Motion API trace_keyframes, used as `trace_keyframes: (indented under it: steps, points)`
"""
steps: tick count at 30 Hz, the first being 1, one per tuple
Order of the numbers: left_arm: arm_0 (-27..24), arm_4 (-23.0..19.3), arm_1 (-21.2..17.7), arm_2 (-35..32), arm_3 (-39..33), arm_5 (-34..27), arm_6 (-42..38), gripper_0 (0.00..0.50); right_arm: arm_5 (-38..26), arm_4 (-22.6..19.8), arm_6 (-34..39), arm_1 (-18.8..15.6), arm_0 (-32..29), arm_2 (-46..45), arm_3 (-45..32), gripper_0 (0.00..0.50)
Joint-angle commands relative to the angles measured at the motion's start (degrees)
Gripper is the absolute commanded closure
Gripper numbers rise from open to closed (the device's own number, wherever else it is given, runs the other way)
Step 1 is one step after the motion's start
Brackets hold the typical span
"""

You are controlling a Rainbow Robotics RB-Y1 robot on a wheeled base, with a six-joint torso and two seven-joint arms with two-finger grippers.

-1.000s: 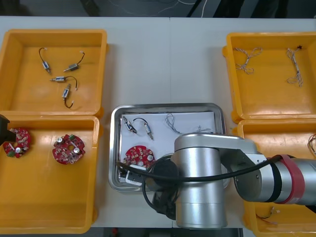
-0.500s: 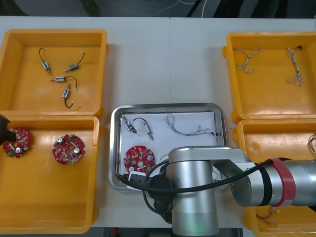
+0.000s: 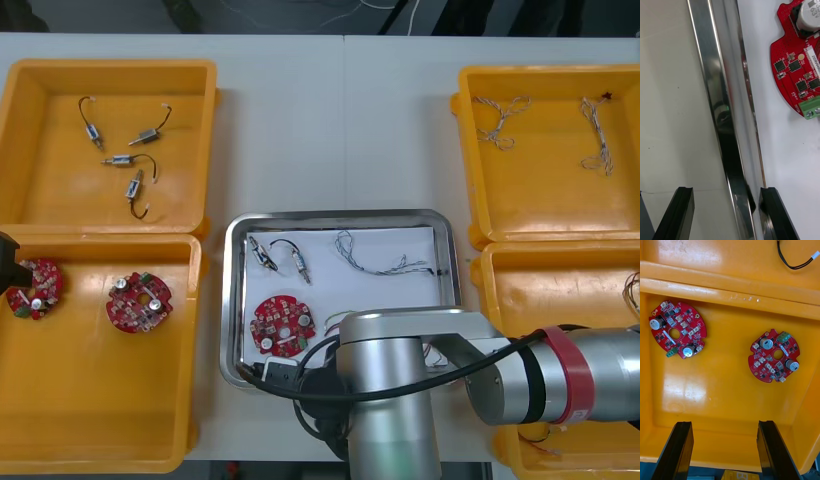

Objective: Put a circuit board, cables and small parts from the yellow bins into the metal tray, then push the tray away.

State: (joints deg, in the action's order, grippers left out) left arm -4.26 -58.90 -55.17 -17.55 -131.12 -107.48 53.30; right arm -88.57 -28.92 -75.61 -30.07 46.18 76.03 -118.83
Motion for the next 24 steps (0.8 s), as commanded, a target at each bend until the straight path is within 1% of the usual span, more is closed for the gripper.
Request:
trace_keyframes:
  steps: [1,11,20,24]
  points:
    - [1.0,0.5,0.6,-1.7,-1.4,0.6,2.8,0.000,0.6,2.4,0.5,0.4,2.1,3.0,-0.5,0.000]
    - [1.0,0.5,0.6,-1.7,-1.4,0.6,2.8,0.000,0.7,3.2,0.6,0.4,2.2,3.1,-0.6,0.000]
    - [1.0,0.5,0.6,-1.7,-1.4,0.6,2.8,0.000,0.9,5.9,0.7,0.8,2.9,4.3,-0.6,0.000]
    - [1.0,0.5,0.6,-1.7,-1.4,0.6,2.8,0.000,0.8,6.2,0.7,0.8,2.9,4.4,-0.5,0.000]
